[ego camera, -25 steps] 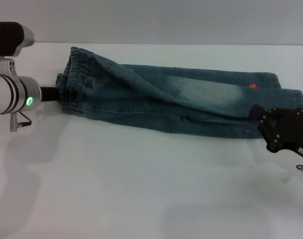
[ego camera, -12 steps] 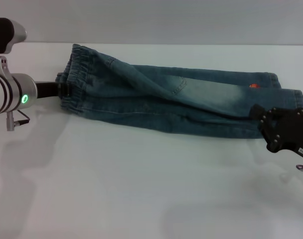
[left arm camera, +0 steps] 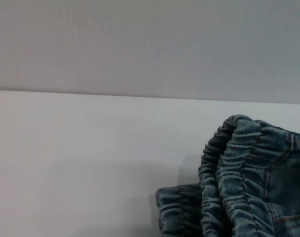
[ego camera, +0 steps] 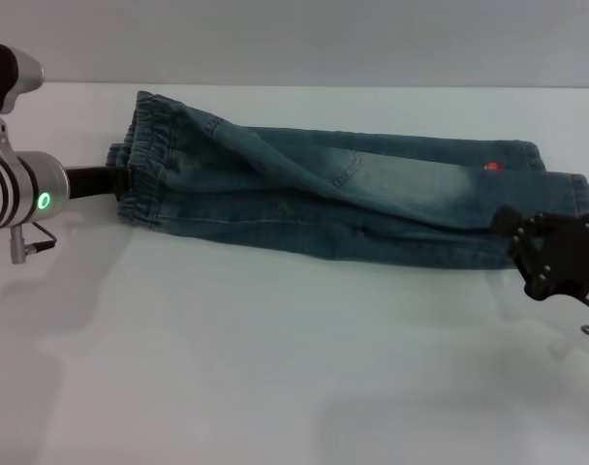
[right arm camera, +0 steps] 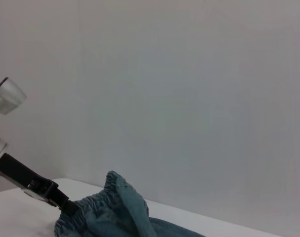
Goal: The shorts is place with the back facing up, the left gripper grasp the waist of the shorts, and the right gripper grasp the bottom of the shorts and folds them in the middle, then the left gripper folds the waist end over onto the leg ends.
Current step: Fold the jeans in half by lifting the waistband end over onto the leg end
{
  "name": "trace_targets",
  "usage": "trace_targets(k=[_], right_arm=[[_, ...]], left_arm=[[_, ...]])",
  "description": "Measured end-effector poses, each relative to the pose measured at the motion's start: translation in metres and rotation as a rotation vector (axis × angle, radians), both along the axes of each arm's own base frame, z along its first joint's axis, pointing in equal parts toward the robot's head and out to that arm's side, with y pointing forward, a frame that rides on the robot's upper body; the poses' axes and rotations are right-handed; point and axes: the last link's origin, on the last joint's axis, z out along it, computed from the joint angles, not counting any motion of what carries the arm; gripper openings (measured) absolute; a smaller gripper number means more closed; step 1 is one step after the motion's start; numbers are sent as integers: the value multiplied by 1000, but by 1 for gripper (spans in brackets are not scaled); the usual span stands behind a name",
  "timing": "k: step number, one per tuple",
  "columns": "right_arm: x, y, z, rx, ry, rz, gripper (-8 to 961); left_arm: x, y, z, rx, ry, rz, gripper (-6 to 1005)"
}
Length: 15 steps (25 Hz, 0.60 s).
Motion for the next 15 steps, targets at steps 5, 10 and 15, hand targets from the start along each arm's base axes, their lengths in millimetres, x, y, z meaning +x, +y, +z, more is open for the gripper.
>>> trace_targets(k=[5, 10, 15], right_arm=[[2, -2, 0, -5, 9, -10, -1], [5, -2, -1, -4, 3, -28, -1], [8, 1, -1, 7, -6, -61, 0]], left_arm=[[7, -3, 2, 9, -32, -16, 131], [18, -7, 6, 22, -48, -57, 116], [34, -14, 13, 45, -69, -109, 112]])
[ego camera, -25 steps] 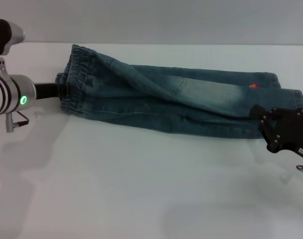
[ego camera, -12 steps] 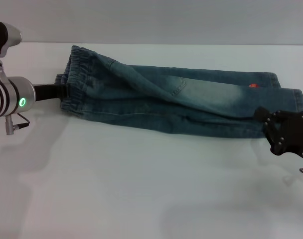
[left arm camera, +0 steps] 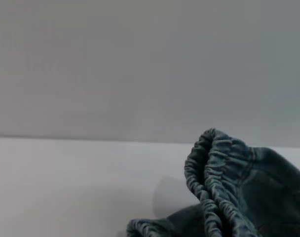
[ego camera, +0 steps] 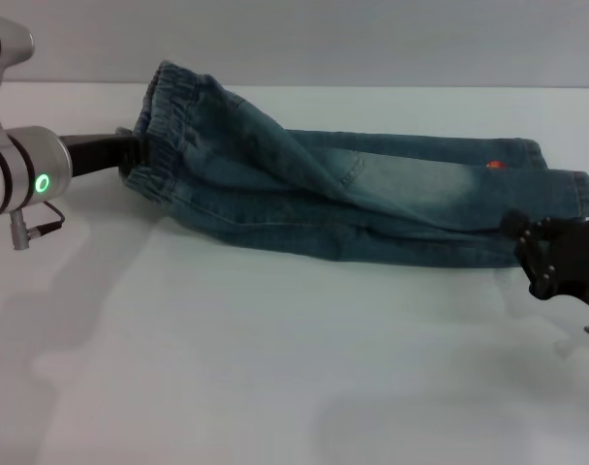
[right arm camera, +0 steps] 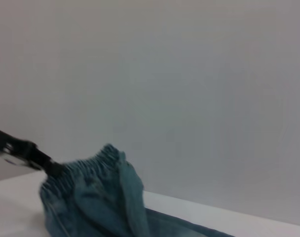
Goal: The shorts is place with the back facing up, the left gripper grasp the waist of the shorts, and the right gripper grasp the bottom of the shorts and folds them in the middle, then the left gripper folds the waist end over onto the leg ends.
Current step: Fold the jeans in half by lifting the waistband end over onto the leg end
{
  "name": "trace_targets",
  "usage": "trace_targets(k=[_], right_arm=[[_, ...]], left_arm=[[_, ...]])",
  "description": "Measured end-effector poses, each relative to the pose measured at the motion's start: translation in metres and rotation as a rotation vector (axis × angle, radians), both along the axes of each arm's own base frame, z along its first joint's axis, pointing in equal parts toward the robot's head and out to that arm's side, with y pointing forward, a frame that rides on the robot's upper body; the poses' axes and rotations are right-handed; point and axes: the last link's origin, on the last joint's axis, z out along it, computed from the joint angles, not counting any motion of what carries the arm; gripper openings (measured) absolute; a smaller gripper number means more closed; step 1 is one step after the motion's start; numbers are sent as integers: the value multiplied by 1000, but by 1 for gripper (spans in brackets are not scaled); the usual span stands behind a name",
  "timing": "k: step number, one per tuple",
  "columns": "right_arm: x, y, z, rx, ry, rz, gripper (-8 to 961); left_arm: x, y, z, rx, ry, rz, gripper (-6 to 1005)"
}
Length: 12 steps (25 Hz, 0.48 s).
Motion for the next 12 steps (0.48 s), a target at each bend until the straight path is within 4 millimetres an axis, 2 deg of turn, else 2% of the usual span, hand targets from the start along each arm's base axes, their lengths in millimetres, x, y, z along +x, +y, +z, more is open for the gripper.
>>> trace_targets(k=[12], right_arm=[[1, 24, -1, 53, -37, -63, -1]], left_arm=[[46, -15, 18, 16, -29, -129, 108]])
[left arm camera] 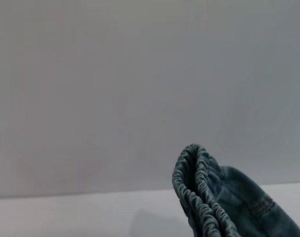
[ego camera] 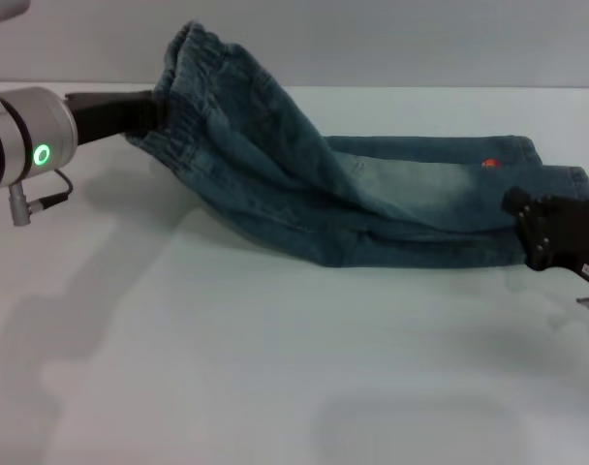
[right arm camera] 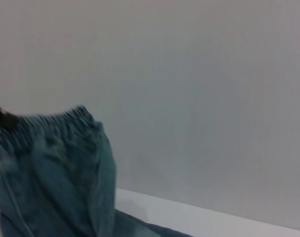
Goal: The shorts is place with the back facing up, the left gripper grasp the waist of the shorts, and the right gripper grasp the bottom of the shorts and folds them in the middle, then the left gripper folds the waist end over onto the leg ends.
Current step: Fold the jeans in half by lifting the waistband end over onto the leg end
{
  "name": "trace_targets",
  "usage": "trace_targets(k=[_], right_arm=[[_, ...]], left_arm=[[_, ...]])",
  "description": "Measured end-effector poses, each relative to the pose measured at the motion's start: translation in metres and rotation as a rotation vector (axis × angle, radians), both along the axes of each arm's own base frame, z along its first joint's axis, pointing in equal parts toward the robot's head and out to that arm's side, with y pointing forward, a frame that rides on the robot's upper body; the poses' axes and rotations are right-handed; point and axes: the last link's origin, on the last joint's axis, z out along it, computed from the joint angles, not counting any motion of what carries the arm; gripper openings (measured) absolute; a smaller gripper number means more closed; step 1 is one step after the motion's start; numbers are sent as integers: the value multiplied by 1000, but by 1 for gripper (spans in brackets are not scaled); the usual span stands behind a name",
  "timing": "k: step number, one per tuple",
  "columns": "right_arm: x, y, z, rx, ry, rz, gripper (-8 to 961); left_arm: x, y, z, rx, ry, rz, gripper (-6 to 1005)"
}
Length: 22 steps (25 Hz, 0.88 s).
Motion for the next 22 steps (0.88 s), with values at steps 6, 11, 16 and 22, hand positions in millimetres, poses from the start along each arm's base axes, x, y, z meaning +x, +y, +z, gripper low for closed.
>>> trace_targets(k=[6, 11, 16, 22], right_arm=[[-2, 17, -9, 7, -32, -34, -1], [-9, 33, -18, 18, -67, -43, 0], [-14, 47, -28, 14, -92, -69, 0], [-21, 58, -34, -4, -115, -79, -1]], left_arm=[[21, -5, 5, -6, -7, -58, 104], [39, -9, 6, -17, -16, -105, 100], [57, -16, 3, -32, -26, -156, 99], [81, -23, -2, -50, -36, -233, 100]])
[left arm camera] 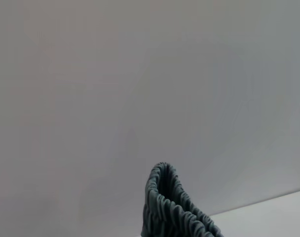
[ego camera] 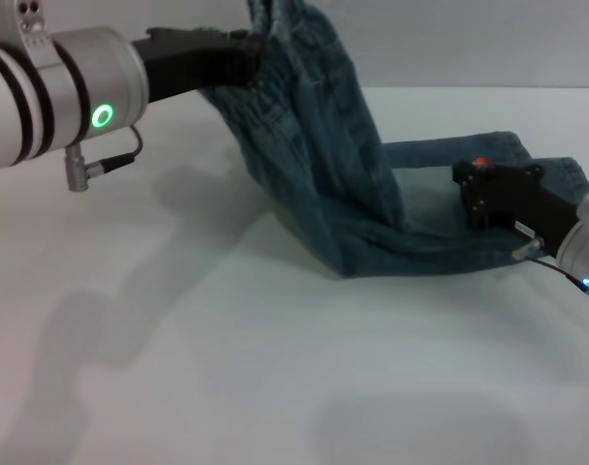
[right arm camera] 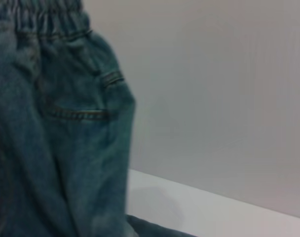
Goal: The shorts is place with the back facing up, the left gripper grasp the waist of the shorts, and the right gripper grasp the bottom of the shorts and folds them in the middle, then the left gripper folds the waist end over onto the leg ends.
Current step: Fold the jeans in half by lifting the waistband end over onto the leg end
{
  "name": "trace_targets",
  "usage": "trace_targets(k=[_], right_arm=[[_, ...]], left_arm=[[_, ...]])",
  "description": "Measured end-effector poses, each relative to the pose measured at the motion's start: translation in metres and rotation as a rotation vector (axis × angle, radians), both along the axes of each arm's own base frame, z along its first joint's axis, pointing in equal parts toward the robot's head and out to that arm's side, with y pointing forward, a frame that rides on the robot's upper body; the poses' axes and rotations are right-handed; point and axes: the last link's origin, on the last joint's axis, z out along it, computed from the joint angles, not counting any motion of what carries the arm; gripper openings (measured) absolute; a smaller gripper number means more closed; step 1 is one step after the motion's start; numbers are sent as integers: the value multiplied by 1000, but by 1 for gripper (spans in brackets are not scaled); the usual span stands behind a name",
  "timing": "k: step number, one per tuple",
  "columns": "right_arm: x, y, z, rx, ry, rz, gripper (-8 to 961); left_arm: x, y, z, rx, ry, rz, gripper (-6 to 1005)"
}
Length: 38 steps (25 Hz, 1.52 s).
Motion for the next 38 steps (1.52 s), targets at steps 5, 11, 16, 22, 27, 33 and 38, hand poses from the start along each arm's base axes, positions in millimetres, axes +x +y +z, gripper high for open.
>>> trace_targets(k=[5, 11, 16, 22, 27, 33, 38], right_arm=[[-9, 4, -8, -33, 2, 17, -1], [-22, 9, -19, -80, -9, 49, -1], [-25, 9, -22, -98, -14, 61, -2], [-37, 11, -32, -159, 1, 78, -2], [-49, 12, -41, -231, 2, 98, -1], [-58, 15, -44, -268, 25, 101, -1], [-66, 17, -47, -277, 21, 126, -2]], left_arm=[[20, -6, 2, 1, -14, -63, 100], [33, -13, 4, 1, -27, -105, 99], [37, -15, 1, -8, -26, -120, 96], [43, -17, -3, -16, -35, -141, 94], [50, -17, -6, -26, -41, -164, 92], [55, -17, -9, -35, -37, -183, 91], [55, -16, -11, -35, -45, -185, 91]])
